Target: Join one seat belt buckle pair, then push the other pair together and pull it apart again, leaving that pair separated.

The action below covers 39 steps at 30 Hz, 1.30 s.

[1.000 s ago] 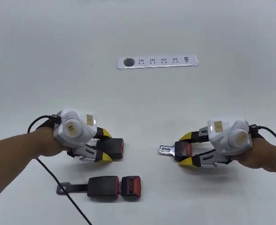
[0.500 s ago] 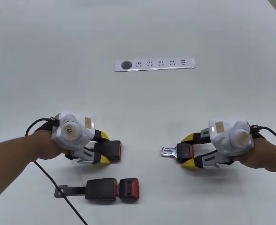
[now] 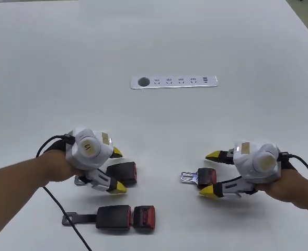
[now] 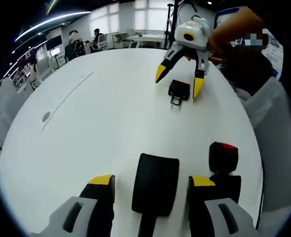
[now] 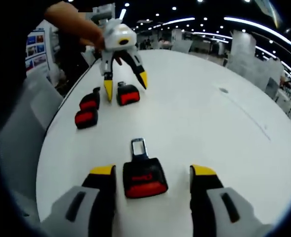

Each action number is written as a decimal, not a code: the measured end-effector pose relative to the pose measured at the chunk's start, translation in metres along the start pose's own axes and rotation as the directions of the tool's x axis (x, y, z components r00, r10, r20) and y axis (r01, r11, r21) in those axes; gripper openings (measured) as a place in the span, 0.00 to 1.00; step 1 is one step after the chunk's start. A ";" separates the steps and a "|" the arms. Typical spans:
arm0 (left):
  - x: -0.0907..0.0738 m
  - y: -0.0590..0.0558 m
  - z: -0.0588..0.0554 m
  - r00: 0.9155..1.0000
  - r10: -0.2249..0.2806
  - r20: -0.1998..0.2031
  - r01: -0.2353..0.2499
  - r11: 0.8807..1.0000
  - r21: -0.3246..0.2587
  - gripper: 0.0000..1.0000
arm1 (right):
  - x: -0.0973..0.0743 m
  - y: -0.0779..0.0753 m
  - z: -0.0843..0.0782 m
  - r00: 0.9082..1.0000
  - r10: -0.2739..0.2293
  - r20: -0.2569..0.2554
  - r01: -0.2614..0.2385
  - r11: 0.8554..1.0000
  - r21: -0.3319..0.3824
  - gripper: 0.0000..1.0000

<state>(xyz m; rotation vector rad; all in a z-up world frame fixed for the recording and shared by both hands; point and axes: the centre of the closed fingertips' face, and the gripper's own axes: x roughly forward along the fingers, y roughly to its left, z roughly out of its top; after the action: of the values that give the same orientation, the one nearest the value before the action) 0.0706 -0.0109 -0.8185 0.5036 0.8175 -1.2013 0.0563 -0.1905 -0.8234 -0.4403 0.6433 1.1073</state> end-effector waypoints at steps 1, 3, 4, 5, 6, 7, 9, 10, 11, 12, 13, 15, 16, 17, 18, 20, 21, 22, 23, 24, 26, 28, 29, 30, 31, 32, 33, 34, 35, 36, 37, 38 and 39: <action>-0.003 0.002 0.003 1.000 0.018 0.019 -0.018 1.000 -0.016 0.65 | -0.001 -0.002 0.002 1.000 -0.023 0.010 0.023 0.999 0.022 0.65; -0.008 0.009 0.006 0.996 0.071 0.046 -0.068 0.995 -0.068 0.70 | -0.002 -0.006 0.009 0.997 -0.072 0.043 0.068 0.995 0.073 0.70; -0.011 0.012 0.011 0.992 0.097 0.077 -0.087 0.989 -0.121 0.73 | -0.002 -0.004 0.015 0.993 -0.081 0.086 0.070 0.990 0.124 0.74; -0.014 0.014 0.012 0.989 0.115 0.089 -0.102 0.984 -0.148 0.75 | -0.003 -0.004 0.016 0.992 -0.092 0.089 0.078 0.986 0.145 0.75; -0.016 0.017 0.011 0.986 0.142 0.086 -0.124 0.975 -0.184 0.77 | -0.004 -0.005 0.016 0.991 -0.112 0.079 0.099 0.984 0.150 0.75; -0.019 0.020 0.011 0.981 0.168 0.095 -0.143 0.964 -0.225 0.78 | -0.004 -0.004 0.016 0.989 -0.131 0.071 0.121 0.983 0.135 0.76; -0.024 0.020 0.015 0.974 0.191 0.125 -0.153 0.953 -0.260 0.82 | -0.005 -0.004 0.022 0.981 -0.172 0.090 0.155 0.972 0.174 0.77; -0.026 0.020 0.015 0.970 0.204 0.130 -0.166 0.953 -0.255 0.84 | -0.006 -0.004 0.025 0.977 -0.188 0.097 0.169 0.969 0.179 0.78; -0.029 0.019 0.015 0.967 0.220 0.129 -0.181 0.948 -0.261 0.86 | -0.009 -0.005 0.030 0.969 -0.220 0.110 0.196 0.961 0.194 0.80; -0.031 0.019 0.014 0.964 0.234 0.128 -0.193 0.944 -0.268 0.86 | -0.010 -0.004 0.032 0.965 -0.235 0.116 0.207 0.955 0.213 0.81; -0.035 0.021 0.014 0.954 0.266 0.136 -0.222 0.936 -0.274 0.86 | -0.010 -0.002 0.034 0.961 -0.247 0.122 0.215 0.950 0.227 0.82; -0.042 0.021 0.015 0.941 0.304 0.152 -0.243 0.914 -0.325 0.86 | -0.010 0.006 0.037 0.959 -0.256 0.125 0.225 0.950 0.217 0.85; -0.044 0.020 0.016 0.936 0.312 0.161 -0.241 0.904 -0.355 0.87 | -0.010 0.008 0.038 0.957 -0.263 0.119 0.234 0.948 0.214 0.87; -0.048 0.019 0.016 0.929 0.328 0.169 -0.246 0.891 -0.382 0.89 | -0.010 0.011 0.038 0.955 -0.275 0.114 0.246 0.945 0.216 0.88; -0.052 0.020 0.016 0.922 0.344 0.175 -0.259 0.887 -0.382 0.90 | -0.011 0.013 0.040 0.953 -0.281 0.116 0.251 0.942 0.222 0.90; -0.058 0.018 0.017 0.911 0.368 0.188 -0.271 0.875 -0.400 0.90 | -0.014 0.015 0.044 0.943 -0.308 0.129 0.270 0.930 0.248 0.92; -0.062 0.016 0.017 0.901 0.384 0.202 -0.274 0.864 -0.422 0.90 | -0.015 0.015 0.045 0.937 -0.322 0.132 0.281 0.925 0.257 0.93; -0.065 0.015 0.017 0.895 0.394 0.210 -0.275 0.857 -0.435 0.90 | -0.016 0.016 0.046 0.932 -0.336 0.136 0.292 0.918 0.269 0.94; -0.068 0.014 0.017 0.890 0.402 0.216 -0.277 0.852 -0.444 0.91 | -0.017 0.017 0.047 0.929 -0.343 0.140 0.296 0.915 0.275 0.95; -0.071 0.011 0.015 0.887 0.407 0.218 -0.280 0.850 -0.446 0.92 | -0.019 0.019 0.048 0.924 -0.354 0.143 0.305 0.910 0.280 0.96; -0.075 0.004 0.012 0.884 0.413 0.218 -0.289 0.851 -0.439 0.94 | -0.023 0.021 0.047 0.916 -0.377 0.138 0.325 0.898 0.297 0.97; -0.078 -0.002 0.010 0.881 0.414 0.228 -0.287 0.852 -0.438 0.94 | -0.029 0.023 0.048 0.905 -0.399 0.147 0.339 0.886 0.316 0.97; -0.081 -0.006 0.009 0.877 0.418 0.237 -0.287 0.851 -0.440 0.95 | -0.031 0.024 0.048 0.902 -0.405 0.149 0.343 0.883 0.320 0.98; -0.085 -0.010 0.008 0.871 0.423 0.248 -0.286 0.849 -0.445 0.96 | -0.034 0.025 0.048 0.897 -0.416 0.150 0.351 0.876 0.332 0.99; -0.087 -0.012 0.008 0.867 0.428 0.255 -0.286 0.847 -0.449 0.97 | -0.037 0.025 0.047 0.894 -0.423 0.150 0.357 0.872 0.336 0.99; -0.089 -0.014 0.008 0.862 0.433 0.262 -0.288 0.846 -0.449 0.99 | -0.039 0.026 0.046 0.891 -0.428 0.152 0.361 0.870 0.337 0.99; -0.093 -0.018 0.007 0.856 0.441 0.270 -0.296 0.846 -0.444 1.00 | -0.043 0.028 0.046 0.886 -0.436 0.155 0.368 0.867 0.335 0.99; -0.095 -0.020 0.004 0.853 0.448 0.268 -0.303 0.843 -0.444 1.00 | -0.045 0.028 0.045 0.885 -0.440 0.155 0.371 0.865 0.338 1.00; -0.097 -0.022 -0.002 0.853 0.456 0.254 -0.312 0.835 -0.452 1.00 | -0.049 0.030 0.044 0.882 -0.444 0.157 0.372 0.861 0.346 1.00; -0.098 -0.024 -0.005 0.851 0.461 0.250 -0.315 0.831 -0.458 1.00 | -0.051 0.031 0.044 0.880 -0.447 0.160 0.374 0.860 0.349 1.00; -0.101 -0.028 -0.007 0.846 0.467 0.256 -0.316 0.827 -0.465 1.00 | -0.055 0.033 0.042 0.877 -0.454 0.159 0.382 0.858 0.343 1.00; -0.103 -0.031 -0.009 0.844 0.470 0.257 -0.317 0.825 -0.467 1.00 | -0.057 0.035 0.041 0.877 -0.454 0.155 0.385 0.859 0.337 1.00; -0.105 -0.036 -0.011 0.843 0.472 0.257 -0.320 0.824 -0.467 1.00 | -0.059 0.038 0.040 0.878 -0.452 0.154 0.385 0.860 0.334 1.00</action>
<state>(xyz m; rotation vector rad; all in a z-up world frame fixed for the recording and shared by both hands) 0.0194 0.0504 -0.7412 0.0875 0.5772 -0.6662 0.0138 -0.1911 -0.7548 -0.1764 0.4668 0.6148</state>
